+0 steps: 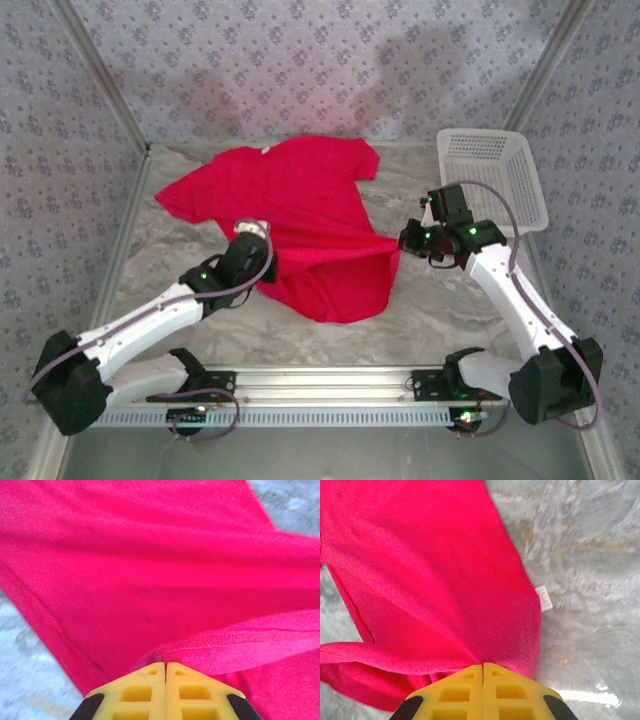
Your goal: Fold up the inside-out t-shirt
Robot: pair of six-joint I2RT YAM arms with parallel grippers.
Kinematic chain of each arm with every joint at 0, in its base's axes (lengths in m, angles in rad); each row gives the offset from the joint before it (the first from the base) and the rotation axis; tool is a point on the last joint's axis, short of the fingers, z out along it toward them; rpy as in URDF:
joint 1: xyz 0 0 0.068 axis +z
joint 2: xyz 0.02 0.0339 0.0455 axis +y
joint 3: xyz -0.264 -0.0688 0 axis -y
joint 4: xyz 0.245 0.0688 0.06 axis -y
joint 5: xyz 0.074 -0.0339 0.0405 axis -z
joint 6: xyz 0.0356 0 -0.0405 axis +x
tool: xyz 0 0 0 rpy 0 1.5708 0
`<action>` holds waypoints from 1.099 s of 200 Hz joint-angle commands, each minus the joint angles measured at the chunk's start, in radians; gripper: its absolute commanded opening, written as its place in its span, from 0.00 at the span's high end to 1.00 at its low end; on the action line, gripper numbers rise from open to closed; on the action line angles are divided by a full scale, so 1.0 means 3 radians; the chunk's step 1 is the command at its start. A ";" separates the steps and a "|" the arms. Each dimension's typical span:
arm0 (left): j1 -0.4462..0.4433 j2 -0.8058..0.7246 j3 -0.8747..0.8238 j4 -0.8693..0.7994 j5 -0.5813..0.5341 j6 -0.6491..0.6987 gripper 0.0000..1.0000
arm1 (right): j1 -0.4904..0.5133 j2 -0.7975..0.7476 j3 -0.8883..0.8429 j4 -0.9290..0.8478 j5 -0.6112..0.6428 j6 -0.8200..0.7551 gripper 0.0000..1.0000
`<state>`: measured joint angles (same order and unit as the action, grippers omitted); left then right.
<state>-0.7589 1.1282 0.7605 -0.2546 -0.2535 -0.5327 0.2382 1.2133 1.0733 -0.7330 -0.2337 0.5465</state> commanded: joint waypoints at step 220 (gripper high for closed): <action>-0.0120 0.1361 0.2851 -0.1052 0.0957 -0.0500 1.00 | 0.1332 0.2169 0.0225 0.2832 0.0271 0.0863 0.93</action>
<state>-0.7471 1.5452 1.5185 -0.5304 0.0299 -0.6369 0.6003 1.7882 0.9859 -0.0593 -0.2066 0.7506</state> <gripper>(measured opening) 0.039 0.067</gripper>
